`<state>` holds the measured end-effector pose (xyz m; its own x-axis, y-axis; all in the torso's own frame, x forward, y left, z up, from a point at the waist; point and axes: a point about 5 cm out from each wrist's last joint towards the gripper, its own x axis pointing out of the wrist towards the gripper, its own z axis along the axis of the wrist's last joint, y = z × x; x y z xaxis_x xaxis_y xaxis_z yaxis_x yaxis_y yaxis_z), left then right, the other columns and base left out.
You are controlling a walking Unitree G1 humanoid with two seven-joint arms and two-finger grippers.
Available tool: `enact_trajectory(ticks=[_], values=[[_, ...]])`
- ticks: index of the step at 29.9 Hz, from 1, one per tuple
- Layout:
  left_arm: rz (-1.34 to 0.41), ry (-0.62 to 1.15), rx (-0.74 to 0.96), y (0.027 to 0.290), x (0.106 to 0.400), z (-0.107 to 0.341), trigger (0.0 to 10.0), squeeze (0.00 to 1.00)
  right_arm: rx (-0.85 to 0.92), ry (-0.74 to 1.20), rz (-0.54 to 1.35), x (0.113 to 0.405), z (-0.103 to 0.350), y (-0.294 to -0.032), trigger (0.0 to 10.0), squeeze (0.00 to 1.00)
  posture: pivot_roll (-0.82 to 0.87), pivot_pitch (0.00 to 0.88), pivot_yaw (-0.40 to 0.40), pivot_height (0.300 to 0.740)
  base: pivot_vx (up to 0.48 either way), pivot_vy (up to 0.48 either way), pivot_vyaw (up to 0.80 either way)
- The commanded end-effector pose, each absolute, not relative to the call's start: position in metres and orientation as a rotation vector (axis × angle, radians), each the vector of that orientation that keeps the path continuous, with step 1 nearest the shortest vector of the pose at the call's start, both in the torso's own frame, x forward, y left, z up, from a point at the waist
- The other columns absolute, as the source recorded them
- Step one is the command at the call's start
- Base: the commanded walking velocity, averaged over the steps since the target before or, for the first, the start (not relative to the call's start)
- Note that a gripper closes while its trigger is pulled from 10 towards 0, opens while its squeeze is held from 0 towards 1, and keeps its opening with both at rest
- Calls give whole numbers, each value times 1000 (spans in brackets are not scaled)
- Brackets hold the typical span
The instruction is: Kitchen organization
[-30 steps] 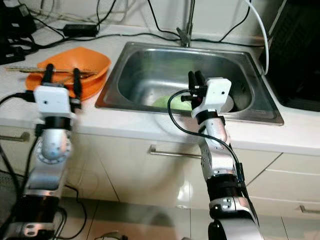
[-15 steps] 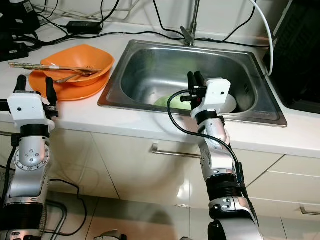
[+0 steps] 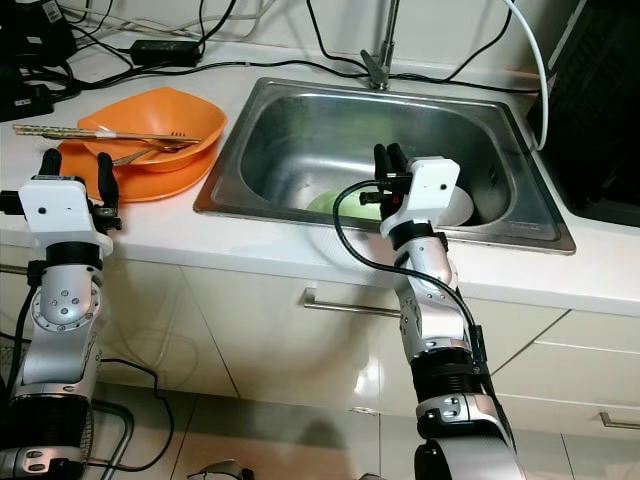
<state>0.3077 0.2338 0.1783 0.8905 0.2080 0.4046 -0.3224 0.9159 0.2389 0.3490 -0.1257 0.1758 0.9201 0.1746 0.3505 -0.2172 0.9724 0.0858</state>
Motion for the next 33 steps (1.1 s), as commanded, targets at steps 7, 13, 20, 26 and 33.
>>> enact_trajectory(ticks=[7,13,20,26,33], values=[[232,-374,214,224,320,179,10000,1000,123,-364,204,351,180,-126,10000,0,119,61,-41,740,0,0,0],[208,-374,194,215,324,179,10000,1000,122,-362,199,351,179,-127,10000,0,112,60,-37,740,0,0,0],[204,-376,175,213,329,180,10000,0,120,-364,196,351,179,-129,10000,0,105,56,-34,740,0,0,0],[200,-363,175,211,334,179,10000,0,118,-365,199,351,179,-128,10000,0,101,53,-37,740,0,0,0],[179,-351,167,207,341,178,10000,0,112,-366,201,351,180,-129,10000,0,87,43,-33,740,0,0,0]])
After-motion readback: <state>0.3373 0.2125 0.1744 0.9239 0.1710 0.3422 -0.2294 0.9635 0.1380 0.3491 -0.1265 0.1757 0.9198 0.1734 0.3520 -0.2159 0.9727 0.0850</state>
